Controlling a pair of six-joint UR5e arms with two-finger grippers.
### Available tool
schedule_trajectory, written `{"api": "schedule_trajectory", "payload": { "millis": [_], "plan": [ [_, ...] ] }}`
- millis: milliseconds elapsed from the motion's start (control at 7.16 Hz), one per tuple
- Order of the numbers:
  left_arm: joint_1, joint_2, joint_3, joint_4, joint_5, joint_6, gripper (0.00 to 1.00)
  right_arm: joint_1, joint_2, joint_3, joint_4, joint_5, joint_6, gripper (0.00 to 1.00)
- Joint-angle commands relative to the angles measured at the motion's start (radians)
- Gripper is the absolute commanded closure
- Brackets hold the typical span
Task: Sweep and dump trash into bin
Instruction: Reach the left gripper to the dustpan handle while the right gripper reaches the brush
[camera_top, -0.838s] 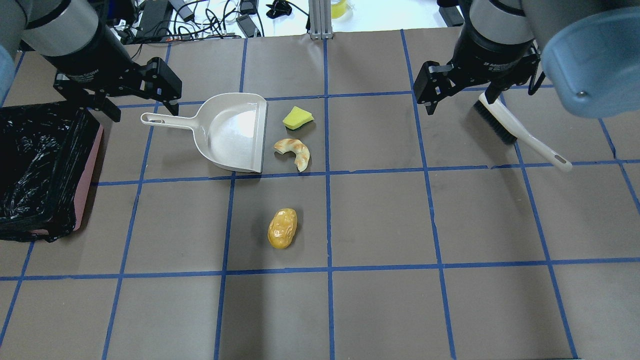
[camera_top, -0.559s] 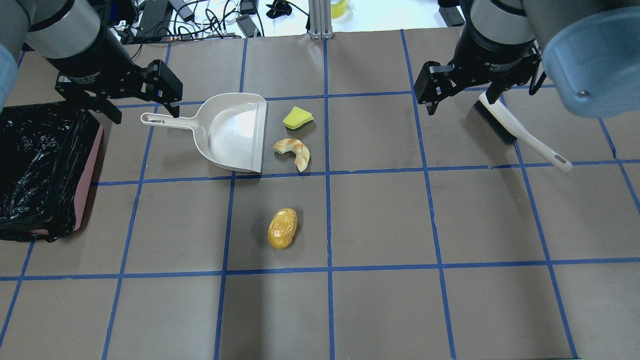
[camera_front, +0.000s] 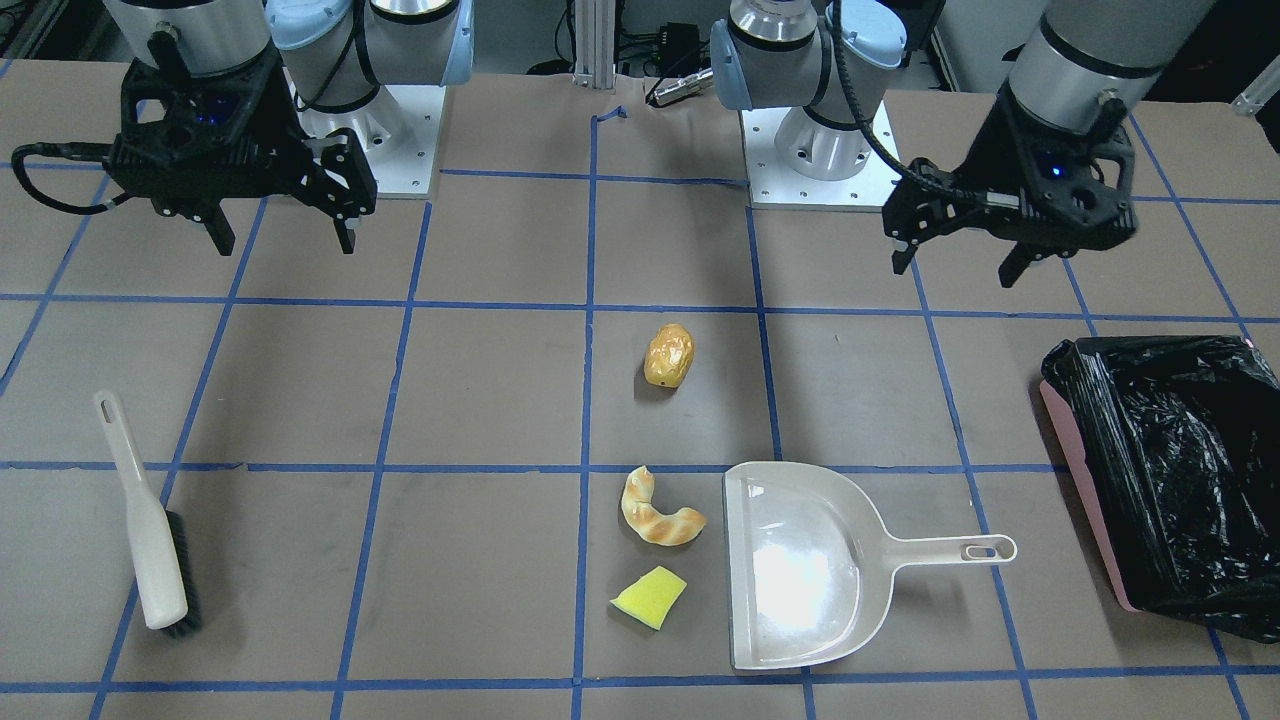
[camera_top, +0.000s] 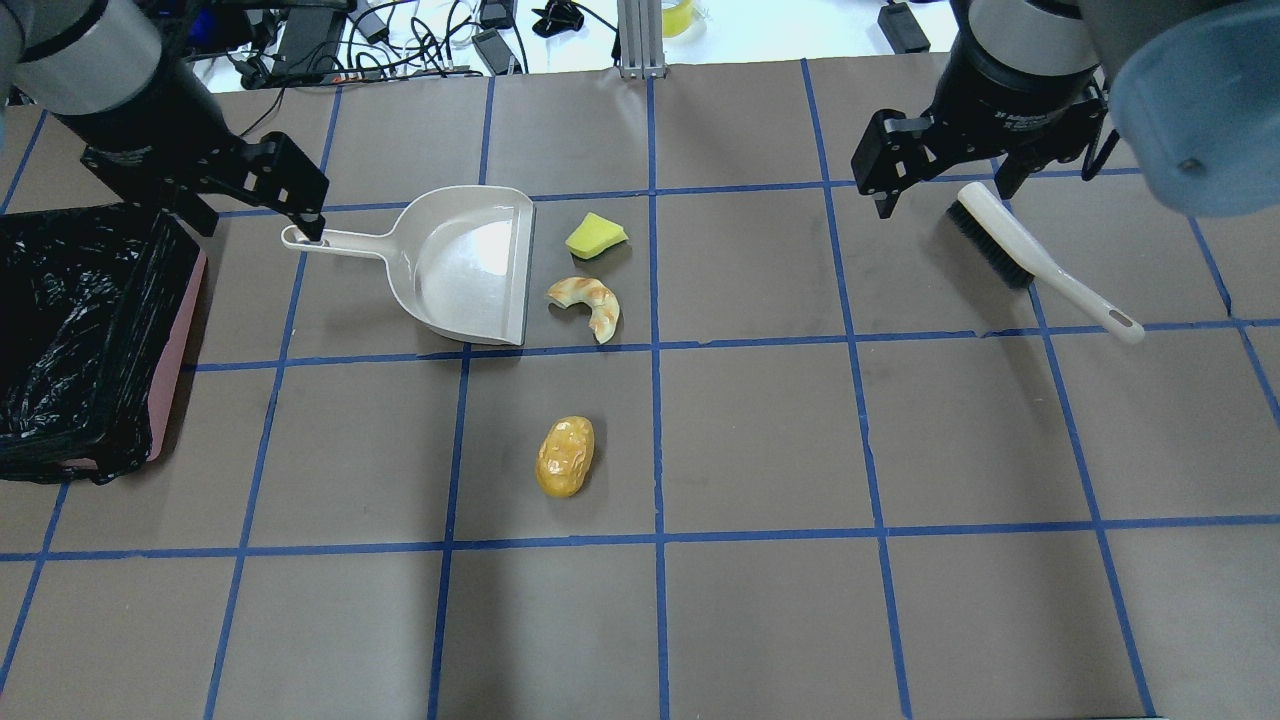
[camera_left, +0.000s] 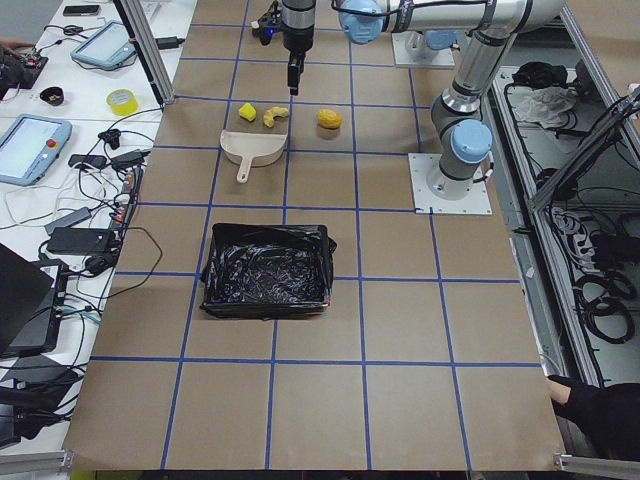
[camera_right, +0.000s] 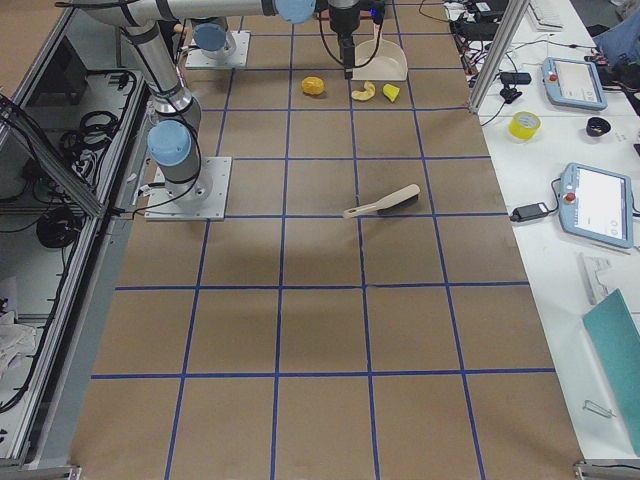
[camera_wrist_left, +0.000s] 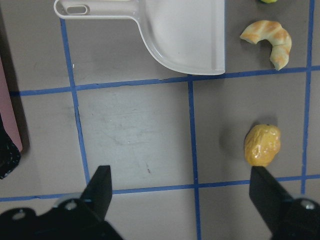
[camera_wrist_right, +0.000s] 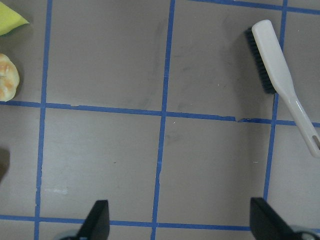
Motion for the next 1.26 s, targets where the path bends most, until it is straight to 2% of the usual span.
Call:
{"api": "schedule_trajectory", "payload": {
  "millis": [0,140,279,559,699,838,1118],
  "plan": [
    [0.084,-0.072,-0.005,0.040,-0.008,0.410,0.02,-0.063,0.076,0.003,-0.019,-0.034,-0.306,0.00],
    [0.127,-0.105,-0.004,0.050,0.027,0.512,0.02,-0.114,0.108,0.004,-0.020,-0.076,-0.410,0.00],
    [0.138,-0.150,-0.007,0.094,0.029,0.634,0.02,-0.158,0.165,0.012,-0.050,-0.098,-0.601,0.00],
    [0.138,-0.278,-0.001,0.278,0.029,0.983,0.02,-0.238,0.237,0.045,-0.115,-0.103,-0.855,0.00],
    [0.138,-0.313,0.001,0.350,0.029,1.157,0.02,-0.290,0.280,0.073,-0.190,-0.097,-0.965,0.00],
    [0.135,-0.339,0.006,0.372,0.027,1.229,0.02,-0.333,0.325,0.108,-0.300,-0.106,-1.038,0.00],
    [0.101,-0.405,0.003,0.393,0.017,1.303,0.03,-0.376,0.368,0.176,-0.377,-0.133,-1.083,0.00]
  ]
}}
